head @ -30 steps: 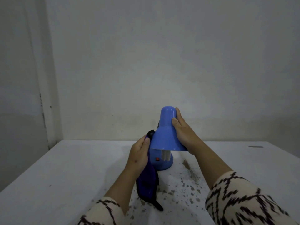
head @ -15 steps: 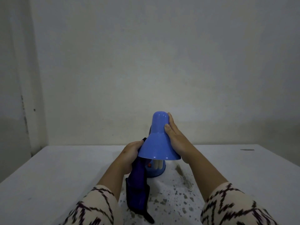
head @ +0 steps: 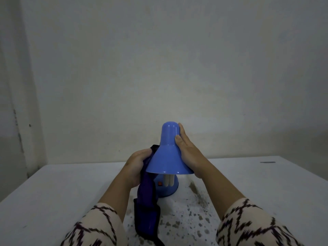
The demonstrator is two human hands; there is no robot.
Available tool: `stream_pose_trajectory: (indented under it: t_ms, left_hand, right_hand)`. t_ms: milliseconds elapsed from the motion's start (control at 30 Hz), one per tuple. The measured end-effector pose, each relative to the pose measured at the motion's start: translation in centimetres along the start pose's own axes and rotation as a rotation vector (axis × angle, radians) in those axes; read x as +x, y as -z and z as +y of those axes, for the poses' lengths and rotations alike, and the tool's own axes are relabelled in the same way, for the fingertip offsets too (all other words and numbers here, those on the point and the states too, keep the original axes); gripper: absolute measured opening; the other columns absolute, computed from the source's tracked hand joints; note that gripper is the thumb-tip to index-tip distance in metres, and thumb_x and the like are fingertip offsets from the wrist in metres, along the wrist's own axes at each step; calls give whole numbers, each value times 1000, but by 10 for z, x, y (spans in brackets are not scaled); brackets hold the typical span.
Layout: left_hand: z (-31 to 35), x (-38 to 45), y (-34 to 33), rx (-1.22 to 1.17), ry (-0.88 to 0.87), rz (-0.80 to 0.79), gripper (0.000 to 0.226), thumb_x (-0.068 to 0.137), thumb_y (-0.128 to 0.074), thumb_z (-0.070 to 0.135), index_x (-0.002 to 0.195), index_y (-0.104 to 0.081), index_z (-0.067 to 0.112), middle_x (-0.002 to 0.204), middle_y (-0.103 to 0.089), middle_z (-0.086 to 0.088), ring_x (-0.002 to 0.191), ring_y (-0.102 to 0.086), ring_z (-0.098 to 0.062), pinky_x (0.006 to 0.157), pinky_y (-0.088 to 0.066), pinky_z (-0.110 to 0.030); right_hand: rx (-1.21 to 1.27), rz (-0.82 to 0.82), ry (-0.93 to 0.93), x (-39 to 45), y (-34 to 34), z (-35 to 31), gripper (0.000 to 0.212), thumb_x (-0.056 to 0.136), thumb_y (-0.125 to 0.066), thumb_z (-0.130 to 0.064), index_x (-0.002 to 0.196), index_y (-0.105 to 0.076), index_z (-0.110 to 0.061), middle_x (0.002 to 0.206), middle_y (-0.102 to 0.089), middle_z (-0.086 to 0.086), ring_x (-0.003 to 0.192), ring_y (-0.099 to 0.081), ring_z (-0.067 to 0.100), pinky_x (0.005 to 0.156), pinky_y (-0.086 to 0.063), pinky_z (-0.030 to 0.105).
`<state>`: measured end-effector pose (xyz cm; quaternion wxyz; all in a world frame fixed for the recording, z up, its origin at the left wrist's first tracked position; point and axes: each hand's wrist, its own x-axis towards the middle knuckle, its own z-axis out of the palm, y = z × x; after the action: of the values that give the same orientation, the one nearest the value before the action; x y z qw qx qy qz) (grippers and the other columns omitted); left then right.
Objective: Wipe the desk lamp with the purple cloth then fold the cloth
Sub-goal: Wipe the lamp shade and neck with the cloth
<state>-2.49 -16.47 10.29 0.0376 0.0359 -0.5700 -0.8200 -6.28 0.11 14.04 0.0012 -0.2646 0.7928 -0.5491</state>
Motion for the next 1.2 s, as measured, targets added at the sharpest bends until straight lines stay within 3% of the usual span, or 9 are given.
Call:
stream_pose_trajectory:
  t_ms: [167,267,467,733,833,900,967,1100,1200]
  left_hand:
    - [-5,-1,6,63,82,-39,30,92,-50,28,104,-66,6,96,-71,-13,78,-68,-24,62,-55,-30]
    - [-6,-5,6,150,84,-60,29,91,-51,28,100,-68,6,90,-73,-11,72,-70,-22,56,-55,-28]
    - [8,-7,-5,146,-145,32,28,96,-43,22,87,-65,8,78,-71,-7,65,-67,-16,56,-53,-28]
    - [29,-18,-25,292,-366,57,30,97,-42,25,86,-67,16,86,-70,-6,79,-64,-21,73,-53,-34]
    - [20,-27,-27,458,-475,68,27,98,-40,24,93,-67,24,96,-69,0,88,-64,-16,77,-53,-26]
    - [10,-33,-27,606,-578,63,28,98,-39,21,118,-59,25,116,-62,9,104,-58,-6,83,-47,-9]
    - [0,-41,-28,742,-684,57,38,98,-39,17,136,-39,21,135,-43,14,126,-42,-2,94,-32,1]
    - [-15,-50,-35,1159,-980,9,40,97,-33,23,135,-21,27,143,-15,20,136,-9,7,109,-12,-6]
    - [-13,-47,-41,1178,-970,11,41,99,-32,20,135,-13,27,144,-5,19,138,-3,3,107,-6,-1]
  right_hand:
    - [-15,-5,11,0,-1,1,49,94,-22,-55,137,0,-55,152,-16,-14,132,-33,18,108,-31,39]
    - [-14,0,17,0,-2,0,49,94,-21,-55,138,0,-54,153,-16,-13,132,-34,18,107,-32,38]
    - [2,17,5,1,0,-1,49,94,-22,-56,137,-1,-55,152,-19,-11,132,-33,19,101,-31,32]
    - [3,24,8,2,-4,-3,49,94,-23,-55,138,-1,-53,153,-20,-9,132,-33,18,105,-32,34]
    - [3,27,8,1,-4,-3,49,94,-23,-55,138,-1,-54,152,-22,-7,129,-37,20,107,-34,40]
    - [6,22,3,0,-3,-3,50,93,-23,-56,138,-2,-54,152,-23,-5,126,-40,22,106,-36,44]
    - [12,15,5,1,-1,-4,50,94,-24,-54,139,-2,-52,152,-22,-5,127,-39,22,107,-35,45]
    - [64,-2,36,1,1,-3,51,96,-26,-49,142,-4,-46,154,-18,-9,134,-31,15,111,-29,36]
    - [66,-6,46,-1,2,0,49,98,-22,-45,143,-3,-44,154,-15,-10,136,-28,13,113,-27,37]
